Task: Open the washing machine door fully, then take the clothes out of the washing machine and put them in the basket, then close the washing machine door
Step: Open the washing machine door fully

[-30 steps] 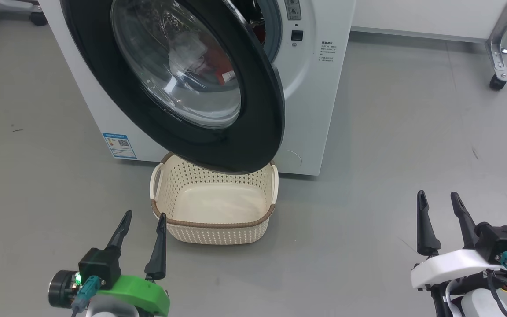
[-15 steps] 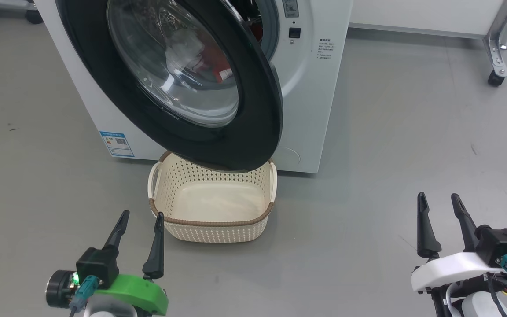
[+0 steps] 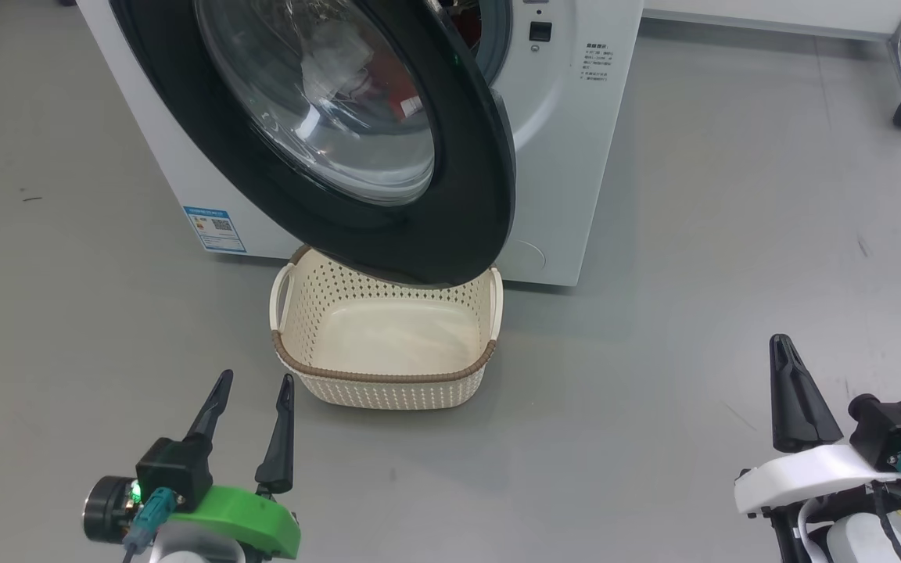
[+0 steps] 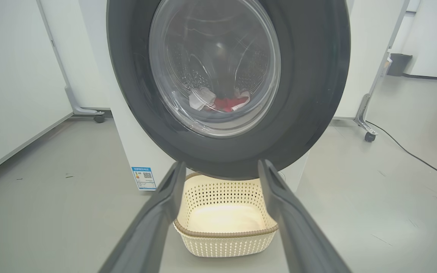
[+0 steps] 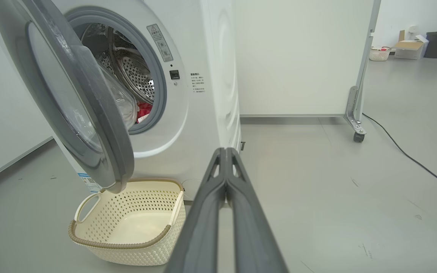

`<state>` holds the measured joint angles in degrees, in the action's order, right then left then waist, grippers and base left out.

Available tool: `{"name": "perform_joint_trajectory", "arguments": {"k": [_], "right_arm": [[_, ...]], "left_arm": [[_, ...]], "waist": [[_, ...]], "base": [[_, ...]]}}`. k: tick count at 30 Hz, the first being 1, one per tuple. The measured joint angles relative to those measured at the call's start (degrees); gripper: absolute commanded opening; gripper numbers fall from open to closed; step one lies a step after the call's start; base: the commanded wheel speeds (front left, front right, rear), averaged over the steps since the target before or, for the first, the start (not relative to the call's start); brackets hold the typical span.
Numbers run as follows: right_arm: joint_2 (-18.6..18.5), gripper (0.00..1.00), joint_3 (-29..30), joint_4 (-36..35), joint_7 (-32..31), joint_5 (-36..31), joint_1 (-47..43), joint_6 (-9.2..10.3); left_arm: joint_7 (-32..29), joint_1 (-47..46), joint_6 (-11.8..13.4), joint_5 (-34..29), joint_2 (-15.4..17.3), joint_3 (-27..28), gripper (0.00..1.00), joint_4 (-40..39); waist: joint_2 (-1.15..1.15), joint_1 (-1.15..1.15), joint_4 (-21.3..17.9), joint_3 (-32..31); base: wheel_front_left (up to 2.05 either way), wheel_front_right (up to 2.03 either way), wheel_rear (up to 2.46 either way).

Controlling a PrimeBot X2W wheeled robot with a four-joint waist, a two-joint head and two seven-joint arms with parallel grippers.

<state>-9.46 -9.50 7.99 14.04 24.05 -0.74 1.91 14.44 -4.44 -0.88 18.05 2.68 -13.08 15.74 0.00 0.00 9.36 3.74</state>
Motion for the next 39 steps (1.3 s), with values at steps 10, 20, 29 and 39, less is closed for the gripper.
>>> {"name": "perform_joint_trajectory", "arguments": {"k": [10, 20, 29, 39], "right_arm": [[0.5, 0.0, 3.1, -0.4, -2.3, 8.0, 3.4, -3.13], [1.1, 0.0, 8.0, -0.1, -9.4, 17.6, 10.4, -4.2], [2.8, 0.0, 13.6, 0.9, -17.8, 31.3, 19.1, -3.02], [1.8, 0.0, 17.9, 3.7, -26.1, 39.1, 30.1, 2.36]], "left_arm": [[0.0, -0.8, -1.2, -0.4, -0.1, -1.6, 1.0, -0.2], [0.0, -2.9, -1.5, -0.4, -0.2, -4.0, 1.0, -0.4], [0.0, -4.2, -1.7, 0.7, -0.2, -5.7, 1.0, -0.5], [0.0, -6.4, -1.4, 2.2, -0.3, -7.5, 1.0, -1.4]], "waist": [[0.0, 0.0, 1.0, 2.9], [0.0, 0.0, 3.0, 5.7], [0.0, 0.0, 6.2, 8.1], [0.0, 0.0, 9.4, 11.7]], "base": [[0.0, 0.0, 0.0], [0.0, 0.0, 0.0], [0.0, 0.0, 0.0], [0.0, 0.0, 0.0]]}}
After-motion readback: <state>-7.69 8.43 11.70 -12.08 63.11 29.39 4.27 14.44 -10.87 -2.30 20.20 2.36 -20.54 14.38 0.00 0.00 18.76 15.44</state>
